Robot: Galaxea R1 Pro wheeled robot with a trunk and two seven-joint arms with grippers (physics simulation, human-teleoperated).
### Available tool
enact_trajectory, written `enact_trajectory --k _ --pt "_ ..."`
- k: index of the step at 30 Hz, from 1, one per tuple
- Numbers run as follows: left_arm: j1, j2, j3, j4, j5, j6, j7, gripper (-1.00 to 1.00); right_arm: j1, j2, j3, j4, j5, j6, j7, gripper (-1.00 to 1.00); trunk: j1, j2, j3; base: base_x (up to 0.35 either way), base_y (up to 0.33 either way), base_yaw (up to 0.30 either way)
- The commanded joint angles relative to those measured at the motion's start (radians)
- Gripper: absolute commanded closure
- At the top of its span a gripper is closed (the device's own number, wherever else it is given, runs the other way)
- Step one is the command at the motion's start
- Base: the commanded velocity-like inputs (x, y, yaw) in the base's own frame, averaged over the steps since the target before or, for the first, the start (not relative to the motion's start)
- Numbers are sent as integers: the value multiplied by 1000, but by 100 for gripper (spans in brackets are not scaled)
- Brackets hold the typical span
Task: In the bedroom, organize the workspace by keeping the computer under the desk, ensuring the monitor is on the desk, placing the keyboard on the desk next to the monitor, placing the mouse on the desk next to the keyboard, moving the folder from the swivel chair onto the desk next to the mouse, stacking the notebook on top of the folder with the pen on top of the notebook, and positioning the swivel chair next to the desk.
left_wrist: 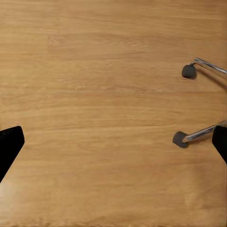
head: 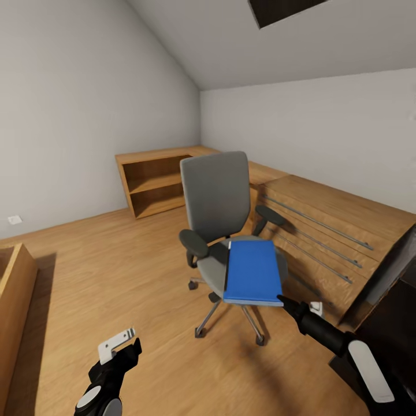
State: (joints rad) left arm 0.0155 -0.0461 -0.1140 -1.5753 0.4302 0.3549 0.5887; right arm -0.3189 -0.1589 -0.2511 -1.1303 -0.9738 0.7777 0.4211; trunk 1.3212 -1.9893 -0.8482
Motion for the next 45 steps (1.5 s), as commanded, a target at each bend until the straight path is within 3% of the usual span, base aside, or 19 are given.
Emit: enact_trajectory --k 1,3,6,11,16,17,19,23,25,28,33,45 --pt "0 0 -1 -2 7 2 6 -100 0 0 -2 -10 3 5 2 100 -5 7 3 -313 0 0" --pt "0 0 -1 -2 7 2 6 -100 1 1 -2 -47 4 5 -6 100 -12 21 9 -254 0 0" --pt "0 0 -1 -2 6 2 6 -100 7 3 -3 -140 4 5 -79 100 -24 42 18 -114 0 0" --pt "0 0 -1 -1 7 2 6 -100 40 6 -2 -328 0 12 -287 100 -43 77 34 -31 0 0" --pt "0 0 -1 0 6 2 7 -100 70 8 -7 -414 -2 10 -360 100 -62 112 50 -6 0 0" --pt "0 0 -1 0 6 2 7 -100 71 9 -13 -418 -2 9 -363 100 -66 119 53 -2 0 0" --pt "0 0 -1 0 6 2 8 -100 74 14 -67 -430 -3 8 -371 100 -74 133 59 -1 0 0" --pt "0 0 -1 1 6 2 9 -100 76 61 -178 -436 -6 8 -370 100 -89 161 71 0 0 0" --pt "0 0 -2 1 5 2 9 -100 76 92 -256 -438 -14 13 -367 100 -97 175 78 0 0 0" --pt "0 -1 -2 1 5 2 9 -100 76 95 -308 -439 -33 18 -338 100 -108 196 87 0 0 0" --pt "0 -1 -3 1 5 1 10 -100 77 85 -333 -439 -58 21 -260 100 -127 231 103 0 0 0" --pt "0 -1 -3 2 5 1 10 -100 77 90 -348 -439 -63 17 -222 100 -173 315 140 0 0 -22"
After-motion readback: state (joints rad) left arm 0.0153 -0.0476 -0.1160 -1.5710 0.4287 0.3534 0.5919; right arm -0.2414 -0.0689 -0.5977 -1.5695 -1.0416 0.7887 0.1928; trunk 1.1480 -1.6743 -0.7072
